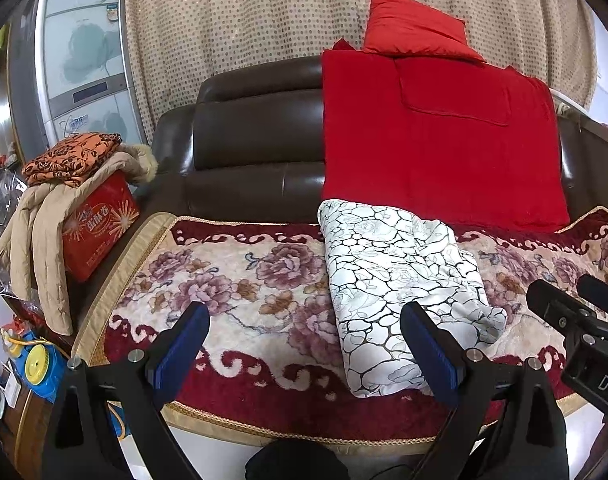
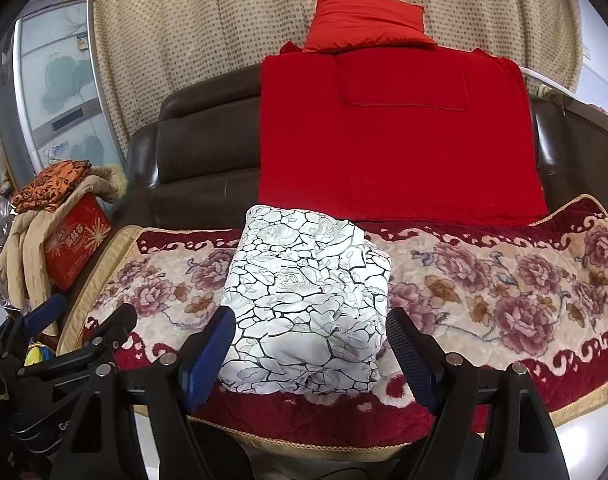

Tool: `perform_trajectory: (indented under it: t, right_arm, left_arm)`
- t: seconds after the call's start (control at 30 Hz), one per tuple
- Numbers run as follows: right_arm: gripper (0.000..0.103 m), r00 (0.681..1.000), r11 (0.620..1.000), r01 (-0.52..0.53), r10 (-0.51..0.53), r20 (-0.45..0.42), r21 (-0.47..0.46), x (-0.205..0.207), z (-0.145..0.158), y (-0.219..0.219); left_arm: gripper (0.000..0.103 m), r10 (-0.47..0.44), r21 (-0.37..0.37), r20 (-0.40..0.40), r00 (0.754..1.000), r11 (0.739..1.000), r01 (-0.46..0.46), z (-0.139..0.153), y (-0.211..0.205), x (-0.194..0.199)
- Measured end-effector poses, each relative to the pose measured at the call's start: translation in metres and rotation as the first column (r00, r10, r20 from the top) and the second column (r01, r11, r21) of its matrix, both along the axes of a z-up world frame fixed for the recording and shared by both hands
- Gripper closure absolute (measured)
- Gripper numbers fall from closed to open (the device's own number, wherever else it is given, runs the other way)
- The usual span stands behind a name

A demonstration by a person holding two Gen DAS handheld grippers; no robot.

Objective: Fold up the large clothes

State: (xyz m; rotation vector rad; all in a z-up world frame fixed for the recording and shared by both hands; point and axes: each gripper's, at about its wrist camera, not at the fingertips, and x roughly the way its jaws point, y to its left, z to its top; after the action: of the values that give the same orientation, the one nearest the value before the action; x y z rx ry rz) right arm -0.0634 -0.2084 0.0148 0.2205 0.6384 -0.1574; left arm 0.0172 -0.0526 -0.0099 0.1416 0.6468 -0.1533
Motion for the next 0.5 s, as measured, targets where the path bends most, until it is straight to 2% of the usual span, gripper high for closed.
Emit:
perform_trajectory:
  t: [0.4,0.5]
  right_arm:
    - [0.022,1.0,1.0,-0.021,0.021,-0.002,0.003,0.0058,-0.0043,0.0024]
    - [0.022,1.0,1.0,-0.022,0.022,-0.004,0.005,0.0067,-0.0049,0.0025]
  left_arm:
    - [0.007,0.001,-0.009,-0.008,1.0,1.0,-0.001,-0.0021,0.0017,0.0058]
    - [0.007,-0.009,-0.009,0.011,1.0,1.0,0.009,-0.0008,-0.0004,0.0063]
